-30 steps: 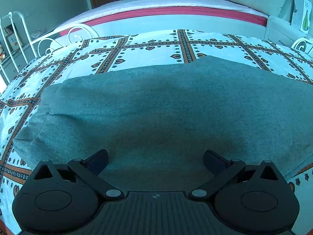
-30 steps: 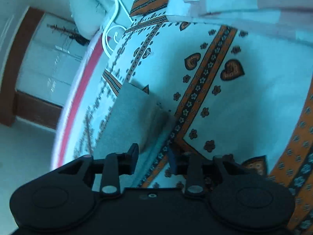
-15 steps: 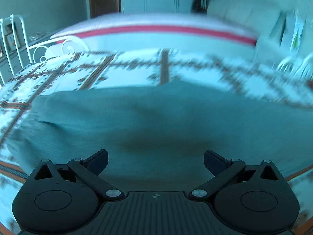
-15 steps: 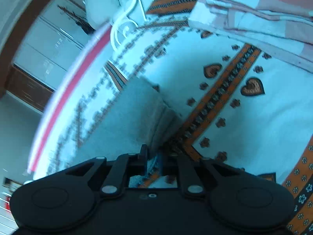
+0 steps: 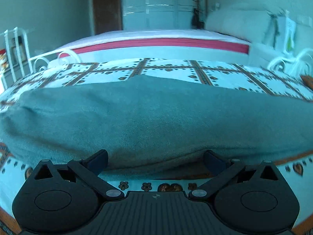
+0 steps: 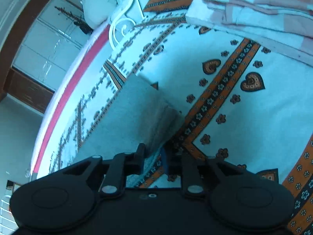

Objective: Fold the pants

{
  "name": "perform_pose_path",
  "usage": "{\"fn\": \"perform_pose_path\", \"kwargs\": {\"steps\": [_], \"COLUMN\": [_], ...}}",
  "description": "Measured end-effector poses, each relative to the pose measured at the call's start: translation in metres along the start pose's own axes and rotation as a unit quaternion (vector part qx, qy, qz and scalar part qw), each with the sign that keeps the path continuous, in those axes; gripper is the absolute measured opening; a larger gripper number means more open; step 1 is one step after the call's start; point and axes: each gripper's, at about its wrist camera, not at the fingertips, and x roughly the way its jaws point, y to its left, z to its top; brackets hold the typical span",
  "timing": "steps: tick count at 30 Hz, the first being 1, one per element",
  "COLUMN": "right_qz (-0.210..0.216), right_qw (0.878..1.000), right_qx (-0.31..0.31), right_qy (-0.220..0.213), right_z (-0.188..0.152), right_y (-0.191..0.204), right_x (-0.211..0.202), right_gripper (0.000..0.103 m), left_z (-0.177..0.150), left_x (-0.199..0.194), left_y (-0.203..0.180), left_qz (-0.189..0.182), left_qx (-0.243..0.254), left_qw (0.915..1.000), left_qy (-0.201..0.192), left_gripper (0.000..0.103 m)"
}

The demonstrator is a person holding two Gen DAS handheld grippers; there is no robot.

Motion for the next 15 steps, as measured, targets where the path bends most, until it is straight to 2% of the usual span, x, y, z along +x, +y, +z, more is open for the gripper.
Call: {"fn": "perform_pose_path", "kwargs": {"steps": [2, 4, 5, 6, 8, 12, 14, 15], "right_qz": [0.002, 0.001, 0.001, 0.002, 0.004, 0.002, 0.002, 0.002], "right_qw": [1.0, 1.0, 1.0, 1.0, 1.0, 1.0, 1.0, 1.0], "right_qx": [-0.001, -0.002, 0.0, 0.002, 0.01, 0.012, 0.014, 0.014], "right_qy": [0.0, 0.001, 0.001, 0.001, 0.002, 0.004, 0.004, 0.004], "right_z": [0.0, 0.0, 0.0, 0.0, 0.001, 0.002, 0.002, 0.002], "right_y": [0.0, 0.0, -0.001, -0.001, -0.002, -0.001, -0.001, -0.001], "right_x": [-0.001, -0.001, -0.001, -0.001, -0.001, 0.0, 0.0, 0.0], "right_gripper": [0.009, 0.009, 0.009, 0.009, 0.009, 0.009, 0.01, 0.01], "left_z": [0.001, -0.002, -0.003, -0.001, 0.001, 0.005, 0.01, 0.01], "left_x": [0.0, 0.011, 0.01, 0.004, -0.013, -0.032, -0.015, 0.0], "left_y": [-0.007, -0.02, -0.026, -0.028, -0.031, -0.048, -0.056, -0.059], "left_qz": [0.01, 0.018, 0.031, 0.032, 0.004, -0.003, 0.001, 0.001], "left_qx": [-0.011, -0.001, 0.007, 0.002, -0.012, -0.002, 0.004, -0.001], "left_qw": [0.9998, 0.9996, 0.9994, 0.9995, 0.9998, 0.9971, 0.9986, 0.9999], "left_qy": [-0.01, 0.02, 0.016, 0.007, -0.018, -0.076, -0.053, -0.013], "left_gripper": [0.103, 0.103, 0.103, 0.103, 0.103, 0.103, 0.103, 0.103]}}
